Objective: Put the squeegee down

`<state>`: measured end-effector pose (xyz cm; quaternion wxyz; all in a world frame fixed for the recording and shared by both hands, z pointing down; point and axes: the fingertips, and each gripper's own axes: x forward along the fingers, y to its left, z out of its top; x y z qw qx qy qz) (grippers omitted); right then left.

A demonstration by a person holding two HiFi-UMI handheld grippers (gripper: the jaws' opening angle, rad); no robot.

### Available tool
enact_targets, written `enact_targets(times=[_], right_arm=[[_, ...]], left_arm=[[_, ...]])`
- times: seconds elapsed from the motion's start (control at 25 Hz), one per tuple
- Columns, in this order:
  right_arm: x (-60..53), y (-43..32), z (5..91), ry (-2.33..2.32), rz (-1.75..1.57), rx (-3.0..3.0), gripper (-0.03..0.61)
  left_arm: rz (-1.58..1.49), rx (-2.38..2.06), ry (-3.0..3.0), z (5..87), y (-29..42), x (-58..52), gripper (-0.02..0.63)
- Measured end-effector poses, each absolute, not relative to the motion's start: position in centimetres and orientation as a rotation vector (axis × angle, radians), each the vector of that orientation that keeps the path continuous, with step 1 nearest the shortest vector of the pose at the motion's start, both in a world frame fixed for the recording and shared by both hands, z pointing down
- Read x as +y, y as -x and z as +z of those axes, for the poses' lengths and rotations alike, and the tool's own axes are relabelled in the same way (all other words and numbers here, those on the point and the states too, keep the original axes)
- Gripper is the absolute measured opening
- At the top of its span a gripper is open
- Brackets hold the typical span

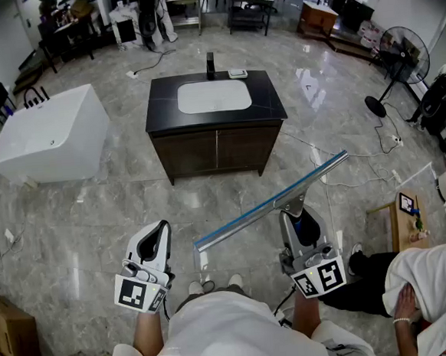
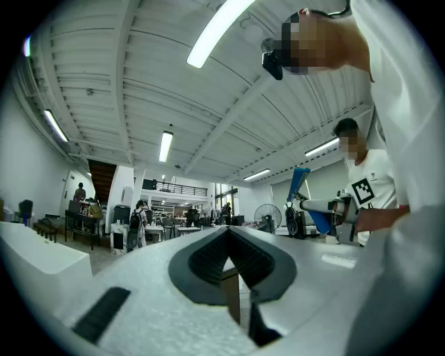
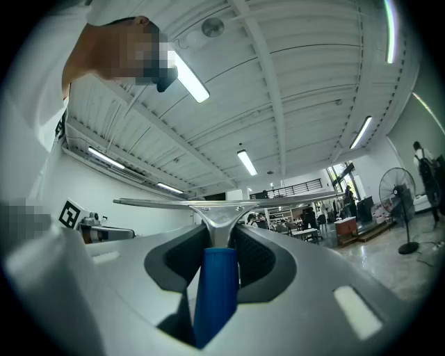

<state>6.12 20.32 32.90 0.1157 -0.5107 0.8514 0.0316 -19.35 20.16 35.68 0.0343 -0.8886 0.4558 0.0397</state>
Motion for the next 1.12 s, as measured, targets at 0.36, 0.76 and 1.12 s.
enact_targets(times=[0.36, 0.76, 1.12], right_arm=[[20.2, -6.5, 33.1, 1.514, 0.111, 2.482, 0.135], [20.1, -5.4, 32.9, 1.482, 0.109, 2.526, 0.137], [19.9, -5.6, 33.0, 1.478, 0.102, 2.529, 0.137]], left_arm=[[0.123, 1.385, 2.734, 35.9, 19.2, 19.9, -0.005], [0.115, 1.380, 2.740, 35.6, 19.6, 20.0, -0.005], [0.111, 1.371, 2.743, 35.5, 19.2, 19.8, -0.005]])
